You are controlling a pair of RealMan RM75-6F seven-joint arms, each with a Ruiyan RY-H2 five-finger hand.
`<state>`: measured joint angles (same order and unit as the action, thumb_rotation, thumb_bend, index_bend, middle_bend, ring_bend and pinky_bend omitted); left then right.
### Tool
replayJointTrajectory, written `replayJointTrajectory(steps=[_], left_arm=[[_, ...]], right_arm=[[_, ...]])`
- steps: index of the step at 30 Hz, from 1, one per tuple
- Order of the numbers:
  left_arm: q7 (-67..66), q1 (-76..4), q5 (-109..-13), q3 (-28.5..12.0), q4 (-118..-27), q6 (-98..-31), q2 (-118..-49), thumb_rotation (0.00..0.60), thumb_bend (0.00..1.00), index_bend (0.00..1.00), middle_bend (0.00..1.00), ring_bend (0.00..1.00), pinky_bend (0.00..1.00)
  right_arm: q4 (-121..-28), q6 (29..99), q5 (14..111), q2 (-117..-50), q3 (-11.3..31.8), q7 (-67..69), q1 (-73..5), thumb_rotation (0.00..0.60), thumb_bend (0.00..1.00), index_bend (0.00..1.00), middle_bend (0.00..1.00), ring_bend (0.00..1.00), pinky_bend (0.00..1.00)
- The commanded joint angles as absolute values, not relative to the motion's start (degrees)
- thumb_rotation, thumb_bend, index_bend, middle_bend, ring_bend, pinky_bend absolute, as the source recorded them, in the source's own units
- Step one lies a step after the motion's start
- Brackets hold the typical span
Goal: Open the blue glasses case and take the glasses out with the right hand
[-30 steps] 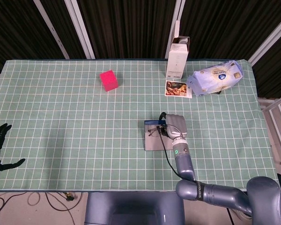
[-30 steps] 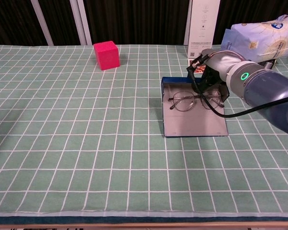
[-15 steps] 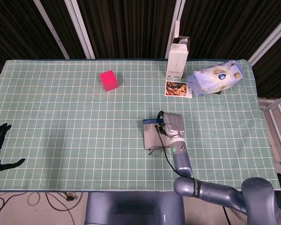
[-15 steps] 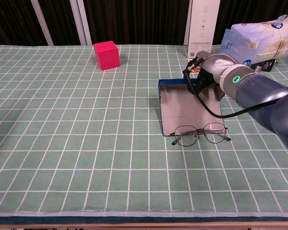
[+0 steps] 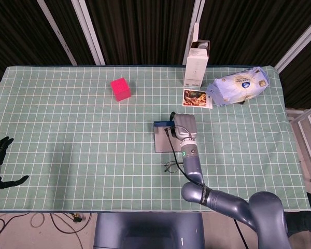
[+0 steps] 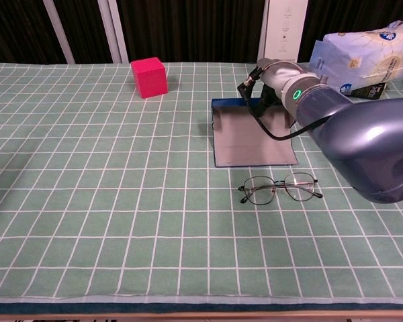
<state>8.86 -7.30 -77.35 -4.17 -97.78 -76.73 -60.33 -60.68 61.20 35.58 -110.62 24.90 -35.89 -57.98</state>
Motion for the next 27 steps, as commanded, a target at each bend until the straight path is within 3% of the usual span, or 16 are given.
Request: replayJointTrajectory(steps=[1, 7, 10, 15, 18, 23, 27], left_arm=[[8.6, -7.3, -77.5, -4.0, -97.8, -76.7, -60.3, 0.6, 0.0, 0.0, 0.0, 0.0, 0.0], [7.9, -7.1, -78.4, -3.7, -97.7, -77.3, -60.4, 0.6, 0.0, 0.0, 0.0, 0.0, 0.0], [7.6, -7.0, -78.9, -3.5, -97.5, -77.6, -60.6, 0.6, 0.0, 0.0, 0.0, 0.0, 0.0], [6.6, -6.7, -79.7, -3.3, -96.8, -78.7, -61.0, 0.6, 0.0, 0.0, 0.0, 0.0, 0.0], [5.1, -6.8, -79.2, -3.2, -96.2, -78.5, -61.2, 0.6, 0.0, 0.0, 0.0, 0.0, 0.0], [2.8, -6.8, -79.4, -2.9, -95.5, -78.6, -61.5, 0.6, 0.0, 0.0, 0.0, 0.0, 0.0], [0.9, -6.4, -80.2, -2.6, -94.5, -79.6, -61.9, 0.6, 0.0, 0.0, 0.0, 0.0, 0.0]], right_arm=[[-60.0, 60.9, 33.2, -111.5, 25.2, -39.9, -58.8, 0.6, 0.17, 0.0, 0.92, 1.0, 0.92], [-67.1, 64.4, 30.8, -108.7, 25.8, -43.8, -57.2, 0.6, 0.14, 0.0, 0.88, 0.97, 0.9], [-74.1, 67.1, 31.7, -105.6, 24.8, -44.0, -54.8, 0.6, 0.15, 0.0, 0.78, 0.89, 0.82], [-89.1, 71.3, 36.7, -97.0, 19.4, -41.9, -47.5, 0.6, 0.15, 0.0, 0.28, 0.4, 0.42], [-97.7, 73.2, 41.1, -90.3, 14.9, -40.0, -42.6, 0.6, 0.15, 0.0, 0.12, 0.22, 0.32], [-108.0, 77.5, 50.5, -79.3, 6.9, -36.4, -34.9, 0.6, 0.05, 0.0, 0.0, 0.02, 0.26], [-111.5, 81.0, 57.5, -72.5, 1.0, -31.9, -28.8, 0.6, 0.01, 0.0, 0.0, 0.0, 0.24]])
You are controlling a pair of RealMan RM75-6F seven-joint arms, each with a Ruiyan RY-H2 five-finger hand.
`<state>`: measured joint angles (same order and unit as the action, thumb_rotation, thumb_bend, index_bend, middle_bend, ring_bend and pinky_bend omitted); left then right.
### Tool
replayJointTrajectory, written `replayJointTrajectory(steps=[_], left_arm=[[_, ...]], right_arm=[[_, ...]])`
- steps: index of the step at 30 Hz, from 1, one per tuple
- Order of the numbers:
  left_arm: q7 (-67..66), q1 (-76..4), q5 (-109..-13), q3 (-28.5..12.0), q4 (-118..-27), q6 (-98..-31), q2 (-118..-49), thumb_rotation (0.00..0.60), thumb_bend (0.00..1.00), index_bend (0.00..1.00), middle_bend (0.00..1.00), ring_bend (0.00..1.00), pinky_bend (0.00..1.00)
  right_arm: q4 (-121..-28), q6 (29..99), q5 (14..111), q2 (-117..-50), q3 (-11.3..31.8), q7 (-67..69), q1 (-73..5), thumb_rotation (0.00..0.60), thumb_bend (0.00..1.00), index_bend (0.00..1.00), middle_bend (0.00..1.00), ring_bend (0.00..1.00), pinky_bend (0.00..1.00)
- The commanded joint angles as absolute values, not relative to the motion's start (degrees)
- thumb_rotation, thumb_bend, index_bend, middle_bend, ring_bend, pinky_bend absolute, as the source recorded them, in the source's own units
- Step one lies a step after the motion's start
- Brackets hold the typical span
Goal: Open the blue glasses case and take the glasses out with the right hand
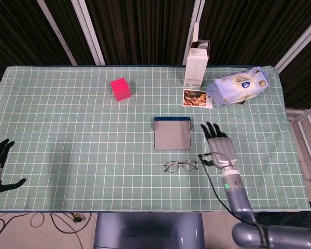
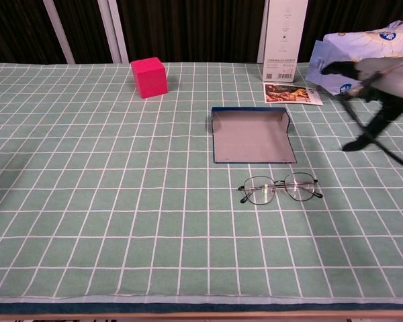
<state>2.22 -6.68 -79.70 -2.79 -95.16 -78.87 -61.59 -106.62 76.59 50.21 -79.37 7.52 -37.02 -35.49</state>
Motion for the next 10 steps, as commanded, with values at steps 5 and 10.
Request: replayJointTrajectory(steps=[5, 10], left_arm=[[-0.6, -5.8, -80.3, -2.6, -93.9, -81.0, -62.5, 0.6, 0.0, 0.0, 0.0, 0.0, 0.0], [-1.0, -5.4, -80.1, -2.8, -93.9, -82.0, -62.8, 0.6, 0.0, 0.0, 0.0, 0.0, 0.0]], right_arm=[[-109.7, 85.3, 65.7, -68.0, -4.5, -24.1, -21.7, 0.6, 0.01, 0.0, 0.0, 0.0, 0.24], [-106.5, 86.8, 68.3, -67.1, -5.7, -19.8, -18.2, 0.6, 0.01, 0.0, 0.0, 0.0, 0.24]])
